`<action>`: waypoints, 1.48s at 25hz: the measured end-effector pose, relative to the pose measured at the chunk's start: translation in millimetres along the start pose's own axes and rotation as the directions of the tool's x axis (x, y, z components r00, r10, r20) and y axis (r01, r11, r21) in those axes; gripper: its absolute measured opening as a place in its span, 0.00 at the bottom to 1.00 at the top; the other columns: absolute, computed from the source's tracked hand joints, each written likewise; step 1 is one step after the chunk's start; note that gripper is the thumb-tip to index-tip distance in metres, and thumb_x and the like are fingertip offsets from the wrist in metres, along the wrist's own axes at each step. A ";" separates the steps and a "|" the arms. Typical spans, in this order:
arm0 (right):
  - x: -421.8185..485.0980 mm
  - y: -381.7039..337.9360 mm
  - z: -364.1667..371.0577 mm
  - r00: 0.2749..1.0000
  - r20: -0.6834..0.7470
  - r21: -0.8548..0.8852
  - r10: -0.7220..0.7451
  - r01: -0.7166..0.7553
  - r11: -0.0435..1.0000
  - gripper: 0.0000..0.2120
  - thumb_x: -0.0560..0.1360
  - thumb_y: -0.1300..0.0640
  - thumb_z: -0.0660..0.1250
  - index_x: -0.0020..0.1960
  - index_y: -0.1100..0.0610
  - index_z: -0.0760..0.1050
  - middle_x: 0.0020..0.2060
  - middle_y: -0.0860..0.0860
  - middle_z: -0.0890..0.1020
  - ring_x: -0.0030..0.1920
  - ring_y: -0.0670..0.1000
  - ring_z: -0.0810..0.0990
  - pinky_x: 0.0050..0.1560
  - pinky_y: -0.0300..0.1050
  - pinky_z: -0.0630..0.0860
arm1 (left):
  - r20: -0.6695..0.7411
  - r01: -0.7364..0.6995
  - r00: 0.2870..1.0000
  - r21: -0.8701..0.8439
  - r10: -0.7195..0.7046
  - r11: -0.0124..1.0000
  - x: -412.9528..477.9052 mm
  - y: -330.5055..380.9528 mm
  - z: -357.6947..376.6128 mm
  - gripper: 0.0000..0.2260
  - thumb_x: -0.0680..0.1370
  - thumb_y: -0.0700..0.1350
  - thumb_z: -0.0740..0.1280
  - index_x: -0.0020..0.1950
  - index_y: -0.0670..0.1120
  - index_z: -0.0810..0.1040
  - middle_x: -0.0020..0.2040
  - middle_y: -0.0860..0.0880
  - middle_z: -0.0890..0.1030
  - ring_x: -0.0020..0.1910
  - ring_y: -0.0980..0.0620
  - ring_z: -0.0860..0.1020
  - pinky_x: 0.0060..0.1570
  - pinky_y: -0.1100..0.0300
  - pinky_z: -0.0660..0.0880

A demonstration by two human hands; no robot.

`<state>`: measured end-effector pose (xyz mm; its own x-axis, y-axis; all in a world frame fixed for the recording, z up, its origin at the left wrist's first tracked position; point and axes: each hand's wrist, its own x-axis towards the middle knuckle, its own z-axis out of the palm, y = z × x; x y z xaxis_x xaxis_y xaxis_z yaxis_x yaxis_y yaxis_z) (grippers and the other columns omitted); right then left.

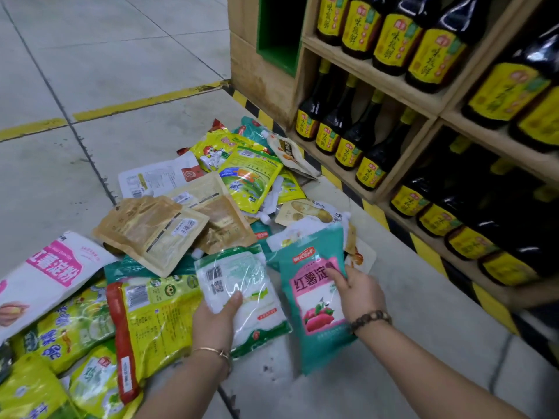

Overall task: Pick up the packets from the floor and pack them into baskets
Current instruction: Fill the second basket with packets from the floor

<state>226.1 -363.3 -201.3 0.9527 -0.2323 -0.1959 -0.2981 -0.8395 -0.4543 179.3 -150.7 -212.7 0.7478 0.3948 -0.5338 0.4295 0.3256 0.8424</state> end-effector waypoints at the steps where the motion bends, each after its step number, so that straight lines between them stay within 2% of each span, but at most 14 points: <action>1: -10.4 9.8 -14.9 0.998 -0.066 0.087 0.022 -0.016 0.996 0.17 0.77 0.42 0.60 0.45 0.54 0.77 0.37 0.53 0.81 0.39 0.56 0.79 0.39 0.46 0.75 | 0.035 -0.037 0.999 0.020 0.036 0.999 -9.1 2.7 5.8 0.08 0.75 0.36 0.69 0.53 0.44 0.77 0.48 0.43 0.82 0.43 0.46 0.80 0.44 0.56 0.75; 5: -57.3 45.1 -85.1 0.956 -0.251 0.408 0.150 -0.036 0.912 0.14 0.76 0.50 0.66 0.33 0.53 0.74 0.30 0.52 0.79 0.32 0.53 0.78 0.34 0.44 0.74 | 0.178 -0.122 0.978 0.056 0.110 0.991 -61.1 8.6 39.6 0.09 0.76 0.35 0.66 0.55 0.41 0.76 0.45 0.47 0.81 0.39 0.53 0.78 0.33 0.68 0.76; 7: -78.5 58.2 -122.6 0.929 -0.324 0.439 0.176 -0.018 0.899 0.14 0.76 0.51 0.66 0.32 0.53 0.73 0.28 0.48 0.78 0.30 0.47 0.75 0.30 0.38 0.71 | 0.254 -0.155 0.959 0.093 0.127 0.984 -93.0 6.6 59.2 0.09 0.76 0.35 0.66 0.55 0.38 0.77 0.46 0.44 0.82 0.37 0.54 0.79 0.33 0.71 0.76; 9: -96.3 67.7 -155.0 0.898 -0.407 0.447 0.167 0.036 0.894 0.11 0.76 0.52 0.66 0.36 0.53 0.76 0.30 0.50 0.79 0.33 0.51 0.77 0.36 0.43 0.74 | 0.319 -0.199 0.935 0.118 0.152 0.973 -127.5 11.1 74.6 0.07 0.75 0.35 0.67 0.53 0.39 0.78 0.42 0.46 0.81 0.35 0.54 0.80 0.31 0.71 0.75; 11: -114.3 71.4 -186.0 0.868 -0.453 0.504 0.203 0.062 0.861 0.09 0.76 0.52 0.66 0.38 0.52 0.77 0.31 0.50 0.78 0.35 0.52 0.75 0.38 0.48 0.73 | 0.364 -0.261 0.910 0.137 0.196 0.955 -157.2 25.4 82.9 0.06 0.75 0.36 0.68 0.51 0.41 0.78 0.40 0.49 0.80 0.39 0.48 0.80 0.33 0.67 0.76; 14: -144.5 70.8 -238.2 0.827 -0.494 0.561 0.268 0.067 0.825 0.15 0.76 0.53 0.66 0.32 0.53 0.72 0.27 0.49 0.73 0.31 0.50 0.70 0.35 0.44 0.66 | 0.369 -0.338 0.893 0.165 0.260 0.927 -197.4 69.1 84.3 0.02 0.75 0.39 0.69 0.47 0.44 0.78 0.40 0.50 0.80 0.44 0.45 0.79 0.40 0.59 0.74; 17: -177.4 75.3 -293.3 0.785 -0.550 0.613 0.283 0.149 0.776 0.17 0.76 0.53 0.67 0.30 0.55 0.71 0.27 0.52 0.74 0.31 0.50 0.71 0.35 0.45 0.68 | 0.406 -0.440 0.843 0.145 0.352 0.886 -246.7 115.8 83.1 0.05 0.76 0.39 0.67 0.41 0.47 0.77 0.35 0.53 0.78 0.34 0.55 0.78 0.29 0.71 0.70; 19: -201.9 80.4 -328.4 0.758 -0.577 0.642 0.303 0.193 0.742 0.18 0.75 0.53 0.67 0.29 0.55 0.68 0.25 0.51 0.72 0.28 0.44 0.69 0.31 0.42 0.67 | 0.473 -0.488 0.795 0.125 0.381 0.864 -282.8 141.5 87.8 0.04 0.76 0.40 0.67 0.42 0.47 0.77 0.32 0.56 0.79 0.31 0.59 0.77 0.24 0.75 0.68; 23: -260.0 110.4 -387.6 0.699 -0.638 0.634 0.321 0.241 0.735 0.20 0.76 0.54 0.67 0.28 0.56 0.64 0.25 0.51 0.66 0.25 0.44 0.63 0.28 0.43 0.60 | 0.636 -0.511 0.686 0.074 0.354 0.857 -350.5 162.9 112.1 0.05 0.75 0.37 0.68 0.43 0.46 0.78 0.28 0.57 0.81 0.26 0.62 0.78 0.26 0.71 0.73; 25: -287.5 134.1 -407.5 0.688 -0.648 0.628 0.326 0.240 0.741 0.19 0.76 0.54 0.67 0.30 0.62 0.67 0.27 0.54 0.67 0.27 0.45 0.64 0.28 0.42 0.59 | 0.714 -0.505 0.617 0.036 0.331 0.863 -384.1 154.1 130.0 0.06 0.74 0.36 0.68 0.44 0.47 0.79 0.31 0.56 0.83 0.31 0.60 0.81 0.34 0.65 0.77; 29: -336.6 198.5 -420.9 0.637 -0.669 0.608 0.382 0.174 0.775 0.21 0.75 0.54 0.68 0.35 0.72 0.70 0.28 0.56 0.71 0.30 0.50 0.67 0.32 0.44 0.63 | 0.788 -0.429 0.574 0.058 0.223 0.901 -440.1 108.9 173.8 0.08 0.67 0.44 0.74 0.45 0.48 0.81 0.42 0.49 0.85 0.45 0.45 0.83 0.51 0.46 0.78; 31: -358.8 232.5 -418.5 0.593 -0.664 0.633 0.455 0.121 0.765 0.21 0.75 0.54 0.68 0.32 0.68 0.70 0.26 0.55 0.69 0.29 0.50 0.66 0.31 0.43 0.61 | 0.824 -0.411 0.536 0.067 0.182 0.909 -462.5 83.7 194.2 0.09 0.66 0.45 0.73 0.45 0.48 0.81 0.44 0.47 0.85 0.46 0.44 0.83 0.51 0.44 0.78; 35: -394.7 291.6 -405.7 0.478 -0.632 0.705 0.610 0.027 0.709 0.21 0.74 0.58 0.69 0.25 0.57 0.66 0.21 0.49 0.65 0.22 0.43 0.62 0.23 0.38 0.58 | 0.857 -0.424 0.501 0.127 0.116 0.897 -491.0 30.8 234.9 0.10 0.68 0.36 0.74 0.45 0.47 0.79 0.41 0.48 0.84 0.41 0.47 0.81 0.43 0.54 0.80; 37: -403.6 316.4 -393.1 0.452 -0.584 0.744 0.674 -0.035 0.668 0.21 0.74 0.59 0.69 0.24 0.57 0.68 0.20 0.48 0.65 0.22 0.43 0.62 0.23 0.38 0.59 | 0.857 -0.486 0.508 0.200 0.089 0.851 -496.5 5.8 251.3 0.10 0.69 0.41 0.74 0.48 0.47 0.79 0.45 0.46 0.84 0.44 0.47 0.82 0.49 0.49 0.79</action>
<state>-229.6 -728.2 75.7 0.2639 -0.9579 0.1128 -0.2760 -0.1870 -0.9428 -62.3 -560.7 75.8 0.8518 -0.5065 -0.1335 0.1037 -0.0867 0.9908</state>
